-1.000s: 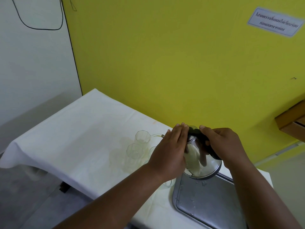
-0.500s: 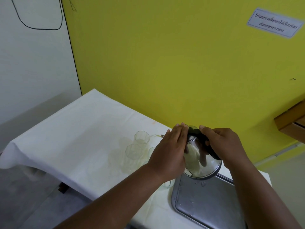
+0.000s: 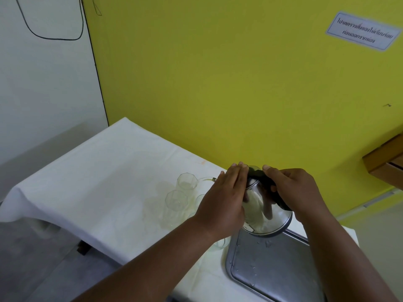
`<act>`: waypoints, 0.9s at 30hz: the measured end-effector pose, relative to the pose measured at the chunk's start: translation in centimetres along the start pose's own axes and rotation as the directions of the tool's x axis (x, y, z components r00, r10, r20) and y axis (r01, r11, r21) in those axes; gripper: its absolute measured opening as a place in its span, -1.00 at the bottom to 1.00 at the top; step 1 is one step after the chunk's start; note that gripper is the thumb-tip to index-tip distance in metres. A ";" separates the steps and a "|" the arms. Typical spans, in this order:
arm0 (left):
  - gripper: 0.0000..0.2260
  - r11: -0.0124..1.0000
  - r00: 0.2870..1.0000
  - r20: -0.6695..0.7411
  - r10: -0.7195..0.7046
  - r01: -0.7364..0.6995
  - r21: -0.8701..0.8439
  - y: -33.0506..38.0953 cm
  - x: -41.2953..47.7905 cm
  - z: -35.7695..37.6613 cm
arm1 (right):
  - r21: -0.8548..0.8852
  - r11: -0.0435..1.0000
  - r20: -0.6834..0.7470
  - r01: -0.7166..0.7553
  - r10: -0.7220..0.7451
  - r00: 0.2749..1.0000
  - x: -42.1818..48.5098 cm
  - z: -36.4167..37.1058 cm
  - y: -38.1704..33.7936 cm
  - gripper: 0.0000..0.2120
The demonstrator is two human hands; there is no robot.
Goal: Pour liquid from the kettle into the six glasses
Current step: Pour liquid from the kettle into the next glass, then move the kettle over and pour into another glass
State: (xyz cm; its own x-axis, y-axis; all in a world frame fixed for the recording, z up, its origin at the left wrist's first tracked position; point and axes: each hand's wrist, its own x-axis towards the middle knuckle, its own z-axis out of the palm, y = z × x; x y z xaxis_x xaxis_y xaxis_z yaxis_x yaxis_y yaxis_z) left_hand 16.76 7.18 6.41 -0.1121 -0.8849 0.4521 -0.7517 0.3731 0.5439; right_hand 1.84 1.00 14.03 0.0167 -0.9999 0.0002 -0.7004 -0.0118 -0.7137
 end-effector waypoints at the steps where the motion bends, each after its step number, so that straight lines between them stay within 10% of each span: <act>1: -0.29 1.000 1.000 0.002 0.001 -0.001 0.003 0.0 0.0 0.0 | 0.002 1.000 -0.002 0.001 -0.001 1.000 0.0 0.0 0.0 -0.46; 18: -0.31 1.000 1.000 0.005 0.009 -0.009 0.006 0.1 -0.2 -0.1 | 0.074 0.997 -0.014 -0.003 0.004 1.000 0.0 0.6 0.9 -0.46; 27: -0.35 0.983 0.993 0.036 0.113 -0.117 0.138 0.9 -0.3 0.6 | 0.566 0.810 -0.016 -0.152 0.195 0.981 -3.9 3.0 4.1 -0.53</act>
State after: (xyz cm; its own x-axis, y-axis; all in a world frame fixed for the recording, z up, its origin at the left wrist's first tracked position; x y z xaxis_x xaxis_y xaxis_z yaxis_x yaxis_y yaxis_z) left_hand 15.79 7.65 6.33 -0.2199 -0.8463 0.4851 -0.8157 0.4323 0.3844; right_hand 1.01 4.86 8.99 -0.1313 -0.9830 -0.1279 -0.1665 0.1491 -0.9747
